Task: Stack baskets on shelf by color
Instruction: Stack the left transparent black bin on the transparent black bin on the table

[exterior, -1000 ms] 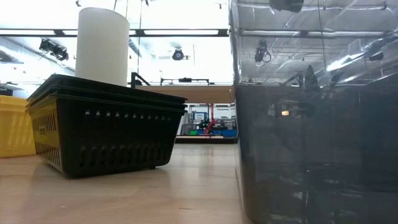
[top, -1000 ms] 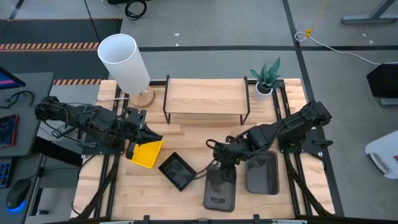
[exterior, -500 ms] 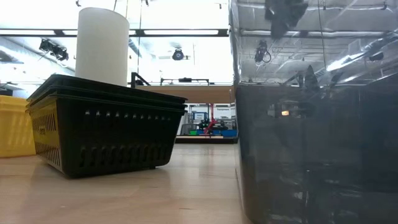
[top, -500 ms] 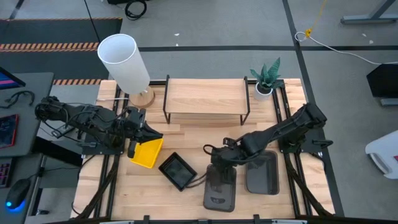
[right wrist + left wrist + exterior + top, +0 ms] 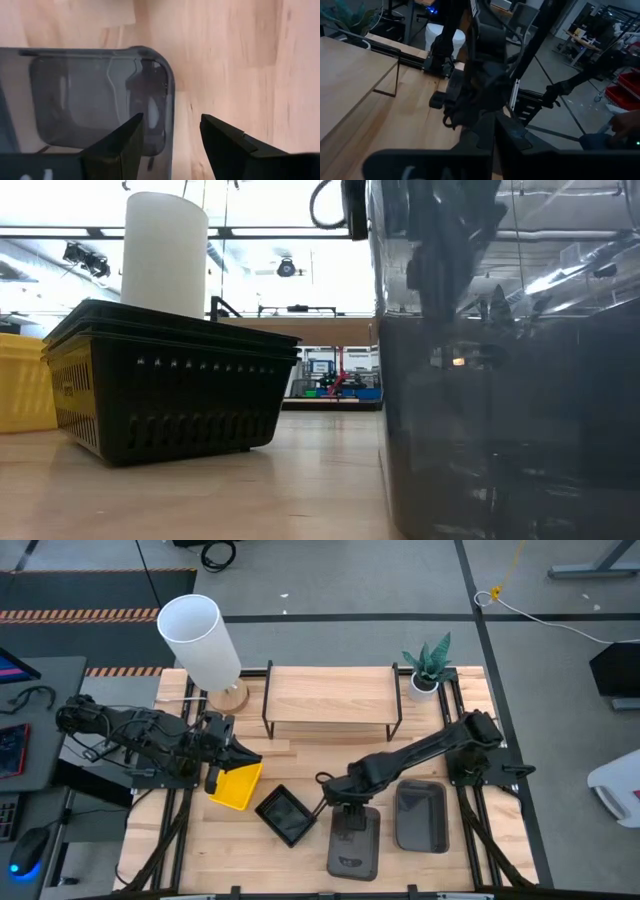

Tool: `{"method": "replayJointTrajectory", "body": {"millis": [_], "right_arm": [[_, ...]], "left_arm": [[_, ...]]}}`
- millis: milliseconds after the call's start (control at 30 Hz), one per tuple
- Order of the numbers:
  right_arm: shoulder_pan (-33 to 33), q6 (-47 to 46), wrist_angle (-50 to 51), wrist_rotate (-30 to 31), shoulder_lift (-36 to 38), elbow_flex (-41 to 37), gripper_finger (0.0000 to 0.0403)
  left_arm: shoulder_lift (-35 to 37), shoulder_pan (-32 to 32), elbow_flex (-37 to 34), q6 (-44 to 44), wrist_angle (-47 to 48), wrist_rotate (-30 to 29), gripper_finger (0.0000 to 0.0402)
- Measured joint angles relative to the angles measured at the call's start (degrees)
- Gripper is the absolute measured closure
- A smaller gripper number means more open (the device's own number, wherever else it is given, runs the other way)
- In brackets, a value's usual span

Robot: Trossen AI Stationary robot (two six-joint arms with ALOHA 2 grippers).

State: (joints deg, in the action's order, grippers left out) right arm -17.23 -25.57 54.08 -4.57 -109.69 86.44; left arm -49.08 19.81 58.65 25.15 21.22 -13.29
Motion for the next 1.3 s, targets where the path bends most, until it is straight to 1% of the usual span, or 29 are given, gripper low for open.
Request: {"method": "replayJointTrajectory", "body": {"millis": [167,333,467,567,700,833,967,1000,1100,1300], "right_arm": [[0.93,2.04,-0.06,-1.03,-2.49,0.02,0.0205],[0.94,3.51,-0.93,-1.14,-4.44,0.01,0.0205],[0.99,5.05,-2.41,-1.02,-5.24,-0.16,0.0217],[1.18,5.23,-2.37,-1.00,-5.75,-0.49,0.0239],[1.24,5.26,-3.24,-1.20,-6.25,-1.45,0.0279],[1.24,6.18,-3.61,-1.58,-6.69,-1.90,0.0326],[1.24,6.20,-3.91,-1.52,-6.61,-1.91,0.0383],[1.24,6.24,-3.92,-1.55,-6.56,-1.91,0.0391],[1.26,6.42,-2.43,-3.12,-6.56,-1.47,0.0390],[1.24,8.95,3.61,-6.27,-6.19,3.08,0.0396]], "left_arm": [[0.00,-0.01,0.00,0.09,0.28,-0.01,0.0389],[0.00,-0.02,0.00,-0.11,0.17,0.01,0.0381],[0.00,-0.02,0.00,-0.11,0.17,0.01,0.0379],[-0.02,-0.02,0.00,0.06,0.13,-0.01,0.0383],[-0.02,0.00,0.00,0.13,0.16,0.01,0.0388],[-0.02,-0.02,0.00,0.15,0.14,0.01,0.0388],[-0.02,-0.01,0.00,0.15,0.30,0.01,0.0381],[-0.02,-0.02,0.00,0.16,0.49,0.01,0.0380],[-0.02,-0.02,0.00,0.18,0.60,0.01,0.0378],[-0.02,0.03,0.00,1.13,0.60,0.01,0.0384]]}}
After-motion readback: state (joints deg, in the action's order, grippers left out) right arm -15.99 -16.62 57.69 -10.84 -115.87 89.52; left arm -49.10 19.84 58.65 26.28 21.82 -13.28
